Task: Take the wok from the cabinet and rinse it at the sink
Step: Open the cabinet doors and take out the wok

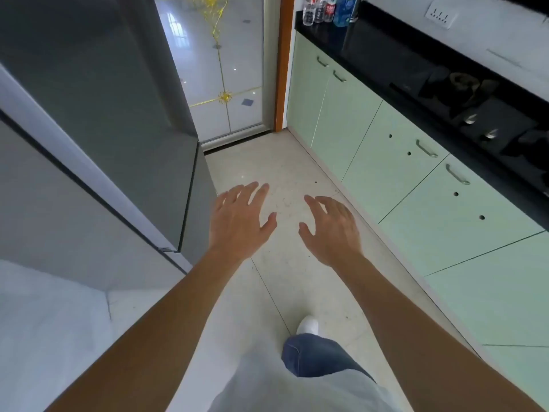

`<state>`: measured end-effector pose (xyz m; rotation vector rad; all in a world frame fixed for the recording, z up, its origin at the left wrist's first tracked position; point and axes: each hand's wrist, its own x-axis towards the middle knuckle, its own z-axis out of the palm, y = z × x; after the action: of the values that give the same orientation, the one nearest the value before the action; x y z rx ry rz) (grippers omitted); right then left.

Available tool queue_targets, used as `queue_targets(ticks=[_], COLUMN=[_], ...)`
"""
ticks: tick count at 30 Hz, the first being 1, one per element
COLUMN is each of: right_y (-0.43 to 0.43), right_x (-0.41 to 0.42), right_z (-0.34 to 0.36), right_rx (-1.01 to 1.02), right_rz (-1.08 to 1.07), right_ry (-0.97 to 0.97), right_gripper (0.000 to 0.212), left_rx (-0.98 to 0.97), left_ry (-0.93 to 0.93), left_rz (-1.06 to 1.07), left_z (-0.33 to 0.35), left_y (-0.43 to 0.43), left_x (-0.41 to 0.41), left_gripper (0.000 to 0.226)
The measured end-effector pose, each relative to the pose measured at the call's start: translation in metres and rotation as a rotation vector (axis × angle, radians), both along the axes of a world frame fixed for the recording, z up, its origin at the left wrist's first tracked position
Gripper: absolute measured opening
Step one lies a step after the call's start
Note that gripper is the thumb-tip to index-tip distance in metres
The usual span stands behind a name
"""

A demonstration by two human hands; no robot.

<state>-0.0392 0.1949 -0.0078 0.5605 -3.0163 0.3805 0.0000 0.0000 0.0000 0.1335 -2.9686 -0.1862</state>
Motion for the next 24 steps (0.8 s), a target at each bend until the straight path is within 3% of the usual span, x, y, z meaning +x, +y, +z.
queue_targets(ticks=[10, 24], right_y=[-0.003, 0.019], right_x=[-0.075, -0.273], right_z=[-0.014, 0.0], right_rx=[-0.04, -0.081], right_rz=[-0.003, 0.012], right_ry=[0.008, 0.01], right_gripper=[0.057, 0.057], left_rx=[-0.023, -0.07], left_ry=[0.025, 0.027], left_rz=[-0.016, 0.038], left_z=[-0.018, 0.005], left_y=[-0.006, 0.02], left_x=[-0.074, -0.258], left_gripper=[0.06, 0.058])
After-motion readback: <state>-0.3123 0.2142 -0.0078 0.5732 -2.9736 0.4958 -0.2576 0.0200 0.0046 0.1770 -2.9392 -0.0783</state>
